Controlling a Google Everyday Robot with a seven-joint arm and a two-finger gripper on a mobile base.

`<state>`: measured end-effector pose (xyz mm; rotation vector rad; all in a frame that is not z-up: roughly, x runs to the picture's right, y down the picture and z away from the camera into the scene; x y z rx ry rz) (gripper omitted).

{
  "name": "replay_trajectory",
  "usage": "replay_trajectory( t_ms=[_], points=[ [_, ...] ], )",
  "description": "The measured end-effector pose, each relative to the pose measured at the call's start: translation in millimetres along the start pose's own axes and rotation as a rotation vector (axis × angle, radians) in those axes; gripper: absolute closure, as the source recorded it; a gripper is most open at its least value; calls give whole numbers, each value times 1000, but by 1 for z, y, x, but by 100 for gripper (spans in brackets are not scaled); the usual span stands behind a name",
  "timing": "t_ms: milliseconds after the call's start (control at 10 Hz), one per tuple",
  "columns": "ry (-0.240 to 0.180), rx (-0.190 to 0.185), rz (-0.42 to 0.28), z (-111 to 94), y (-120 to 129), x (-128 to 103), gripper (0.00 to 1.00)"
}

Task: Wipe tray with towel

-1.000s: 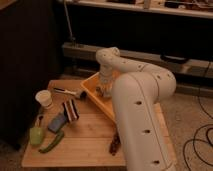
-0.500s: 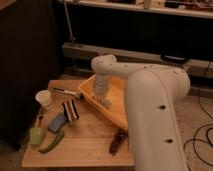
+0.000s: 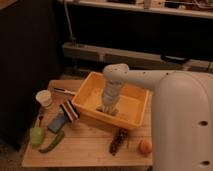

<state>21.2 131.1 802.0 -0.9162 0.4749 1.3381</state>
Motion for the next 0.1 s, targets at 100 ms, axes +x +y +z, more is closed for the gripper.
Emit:
replay_trajectory(
  t_ms=[100],
  points=[
    [-8,-5,39,-7,-18,11,100]
  ],
)
